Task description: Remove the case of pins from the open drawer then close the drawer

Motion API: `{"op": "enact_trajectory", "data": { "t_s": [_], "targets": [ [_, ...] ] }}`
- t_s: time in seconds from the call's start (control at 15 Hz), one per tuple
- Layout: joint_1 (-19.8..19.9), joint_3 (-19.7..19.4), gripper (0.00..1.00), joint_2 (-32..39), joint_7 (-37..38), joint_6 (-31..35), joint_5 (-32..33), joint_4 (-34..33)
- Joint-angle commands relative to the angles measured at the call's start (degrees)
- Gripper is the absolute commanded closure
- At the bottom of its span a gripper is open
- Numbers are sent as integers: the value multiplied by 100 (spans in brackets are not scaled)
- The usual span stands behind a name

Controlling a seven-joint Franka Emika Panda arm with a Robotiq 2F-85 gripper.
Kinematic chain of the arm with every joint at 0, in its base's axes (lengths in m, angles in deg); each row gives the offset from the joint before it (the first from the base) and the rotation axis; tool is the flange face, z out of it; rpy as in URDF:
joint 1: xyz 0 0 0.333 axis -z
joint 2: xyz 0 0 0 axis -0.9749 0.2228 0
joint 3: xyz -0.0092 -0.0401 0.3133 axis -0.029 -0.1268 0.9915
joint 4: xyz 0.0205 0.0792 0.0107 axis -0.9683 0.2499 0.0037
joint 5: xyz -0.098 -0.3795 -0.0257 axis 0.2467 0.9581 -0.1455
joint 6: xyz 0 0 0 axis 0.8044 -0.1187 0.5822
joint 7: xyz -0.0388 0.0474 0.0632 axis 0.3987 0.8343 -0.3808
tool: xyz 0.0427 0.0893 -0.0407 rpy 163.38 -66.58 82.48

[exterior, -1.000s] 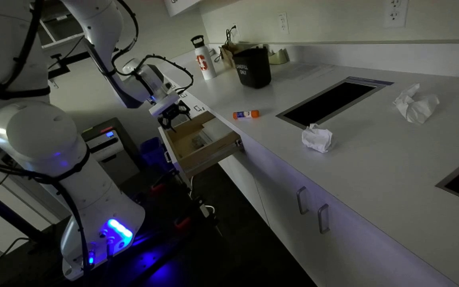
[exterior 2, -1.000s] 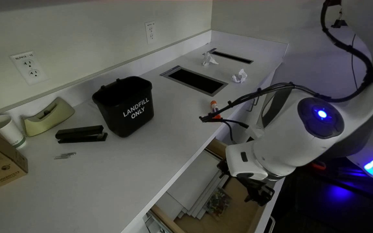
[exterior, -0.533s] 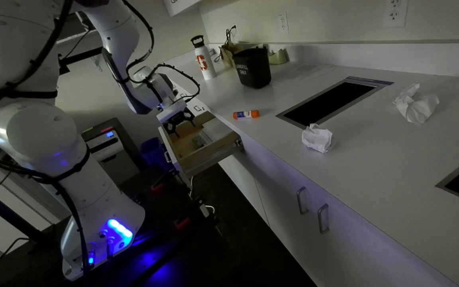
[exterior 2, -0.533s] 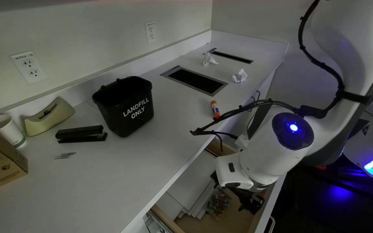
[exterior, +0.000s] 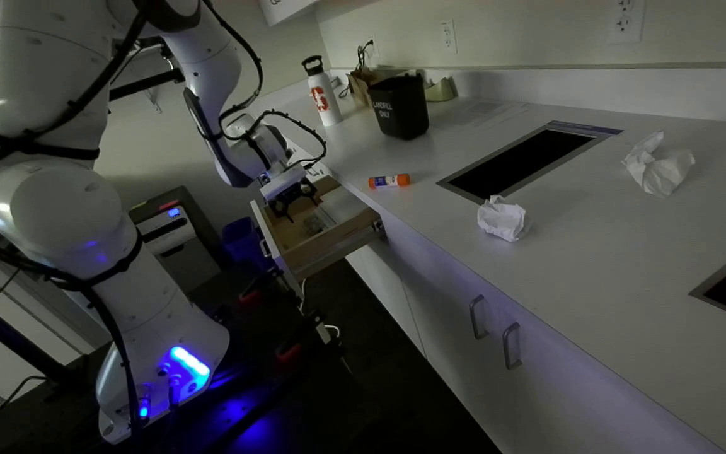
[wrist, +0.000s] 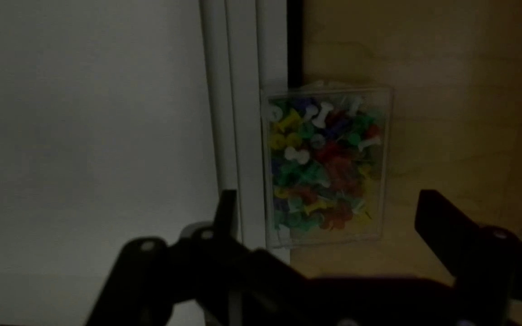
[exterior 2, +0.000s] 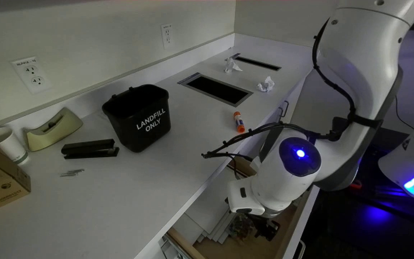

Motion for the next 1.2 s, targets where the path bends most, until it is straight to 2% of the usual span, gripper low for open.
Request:
{"op": "enact_trajectory", "data": {
  "t_s": [0.0,0.6,1.13],
  "targets": [
    [-187,-151,0,232,-375,73,-309,-219],
    [-615,-551,0,331,-563,7,-602,-368],
    [-640,-629,0,474,-637,-22,-714,-429]
  ]
}}
